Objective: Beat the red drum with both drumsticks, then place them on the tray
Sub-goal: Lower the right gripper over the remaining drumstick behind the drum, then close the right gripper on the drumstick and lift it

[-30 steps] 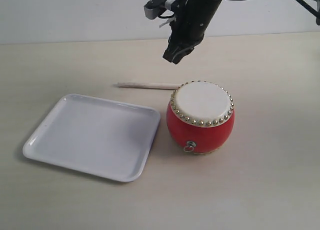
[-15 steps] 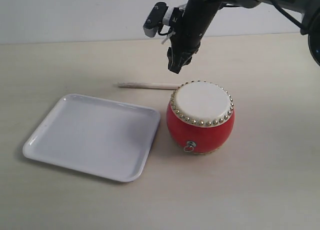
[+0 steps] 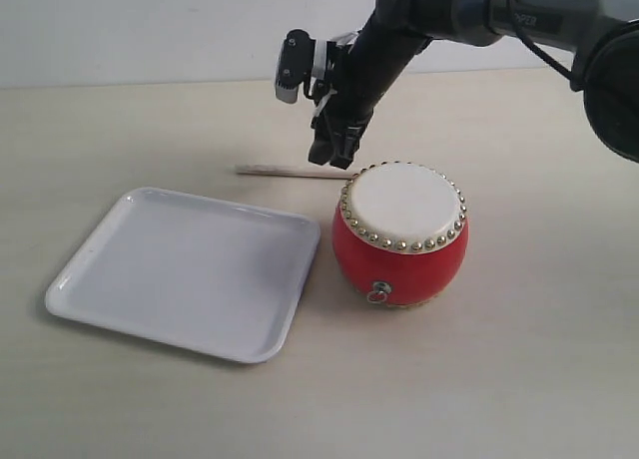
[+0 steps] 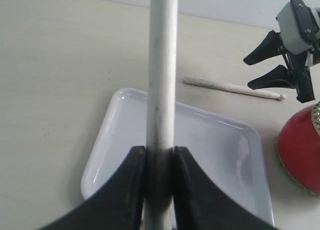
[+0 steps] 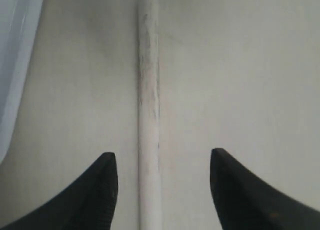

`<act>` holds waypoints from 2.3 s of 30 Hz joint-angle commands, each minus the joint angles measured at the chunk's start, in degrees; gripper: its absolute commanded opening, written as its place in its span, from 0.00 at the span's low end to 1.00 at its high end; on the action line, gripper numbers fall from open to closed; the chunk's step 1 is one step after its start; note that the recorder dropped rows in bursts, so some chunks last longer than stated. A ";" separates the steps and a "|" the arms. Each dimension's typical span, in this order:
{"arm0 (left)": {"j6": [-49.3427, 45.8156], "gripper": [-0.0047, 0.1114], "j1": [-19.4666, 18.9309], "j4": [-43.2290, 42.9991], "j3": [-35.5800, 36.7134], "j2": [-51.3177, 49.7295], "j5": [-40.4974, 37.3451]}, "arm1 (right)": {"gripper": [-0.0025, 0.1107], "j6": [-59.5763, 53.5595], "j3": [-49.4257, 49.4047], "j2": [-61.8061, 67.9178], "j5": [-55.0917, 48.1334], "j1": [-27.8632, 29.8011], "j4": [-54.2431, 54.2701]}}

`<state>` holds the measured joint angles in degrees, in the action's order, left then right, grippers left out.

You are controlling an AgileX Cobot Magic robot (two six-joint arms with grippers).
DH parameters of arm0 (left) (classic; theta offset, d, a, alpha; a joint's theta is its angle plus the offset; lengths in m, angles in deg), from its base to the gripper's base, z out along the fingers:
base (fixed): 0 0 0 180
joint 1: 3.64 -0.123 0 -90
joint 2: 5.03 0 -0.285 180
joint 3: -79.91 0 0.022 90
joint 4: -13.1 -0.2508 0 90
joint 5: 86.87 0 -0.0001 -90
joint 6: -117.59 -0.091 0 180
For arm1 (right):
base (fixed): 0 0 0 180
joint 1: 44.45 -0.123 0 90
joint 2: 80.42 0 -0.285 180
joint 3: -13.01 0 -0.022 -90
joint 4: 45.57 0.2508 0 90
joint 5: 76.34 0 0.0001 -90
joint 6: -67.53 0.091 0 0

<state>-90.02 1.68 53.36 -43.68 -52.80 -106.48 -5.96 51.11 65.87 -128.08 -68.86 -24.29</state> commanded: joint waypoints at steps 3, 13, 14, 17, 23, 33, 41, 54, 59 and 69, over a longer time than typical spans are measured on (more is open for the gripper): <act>0.25 0.04 0.14 -0.25 0.18 -0.10 1.37 | 0.50 -1.31 0.40 2.14 4.34 -2.27 3.20; 0.25 0.04 0.14 -0.25 0.18 -0.10 1.37 | 0.50 -1.30 0.40 2.77 4.62 -2.56 0.94; 0.25 0.04 0.14 -0.25 0.18 -0.10 1.37 | 0.50 -1.30 0.40 2.77 4.00 -2.56 -0.38; 0.25 0.04 0.13 -0.37 0.18 -0.10 1.37 | 0.50 -1.40 0.40 2.87 3.55 -2.26 -3.49; 0.25 0.04 0.13 -0.37 0.18 -0.10 1.37 | 0.50 -1.40 0.40 3.53 4.68 -1.85 -3.71; 0.25 0.04 0.13 -0.37 0.18 -0.10 1.37 | 0.50 -1.40 0.40 5.35 6.35 -1.85 -1.95; 0.25 0.04 0.13 -0.37 0.18 -0.10 1.52 | 0.50 -1.40 0.40 5.69 6.70 -1.85 -1.96; 0.25 0.04 0.13 -0.37 0.18 -0.10 2.37 | 0.39 -1.22 0.40 5.69 3.57 -1.85 -2.38; 0.25 0.04 0.13 -0.37 0.18 -0.10 2.98 | 0.26 0.78 0.40 5.69 2.13 -1.85 -2.05; 0.25 0.04 0.13 -0.37 0.18 -0.10 3.08 | 0.05 1.63 0.40 5.69 2.76 -1.85 -2.44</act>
<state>-90.02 1.68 53.13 -43.68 -52.80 -104.37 -4.62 51.47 71.05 -124.94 -70.94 -25.63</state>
